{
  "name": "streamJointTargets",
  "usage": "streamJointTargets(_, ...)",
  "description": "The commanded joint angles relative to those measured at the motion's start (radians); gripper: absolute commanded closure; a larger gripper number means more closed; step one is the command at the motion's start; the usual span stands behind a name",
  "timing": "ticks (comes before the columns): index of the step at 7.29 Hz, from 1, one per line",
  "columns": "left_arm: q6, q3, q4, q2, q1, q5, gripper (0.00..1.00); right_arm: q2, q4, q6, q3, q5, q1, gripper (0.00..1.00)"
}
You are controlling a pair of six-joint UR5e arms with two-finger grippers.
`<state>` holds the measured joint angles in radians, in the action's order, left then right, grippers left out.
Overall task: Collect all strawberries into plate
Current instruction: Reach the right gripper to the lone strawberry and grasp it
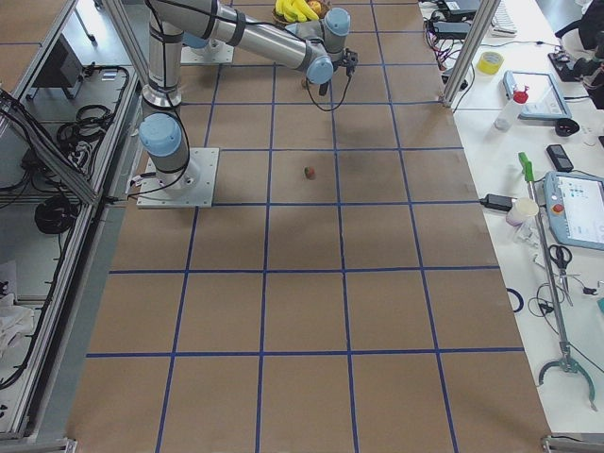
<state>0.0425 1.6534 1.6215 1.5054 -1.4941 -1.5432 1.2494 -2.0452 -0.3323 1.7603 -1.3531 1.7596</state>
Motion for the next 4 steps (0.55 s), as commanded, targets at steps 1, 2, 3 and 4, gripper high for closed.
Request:
streamJointTargets(1,0.000,0.000,0.000,-0.001,0.000,0.000,0.00,0.077,0.117,0.263,0.033,-0.136,-0.164,0.00)
streamJointTargets(2,0.000,-0.001,0.000,-0.001,0.000,0.000,0.00,0.088,0.115,0.376,0.060,-0.164,-0.227,0.00)
streamJointTargets(3,-0.003,-0.001,0.001,-0.001,0.003,0.002,0.00,0.091,0.114,0.494,0.088,-0.181,-0.294,0.00)
streamJointTargets(4,-0.003,0.000,0.001,-0.001,0.005,0.002,0.00,0.093,0.115,0.556,0.135,-0.185,-0.365,0.00)
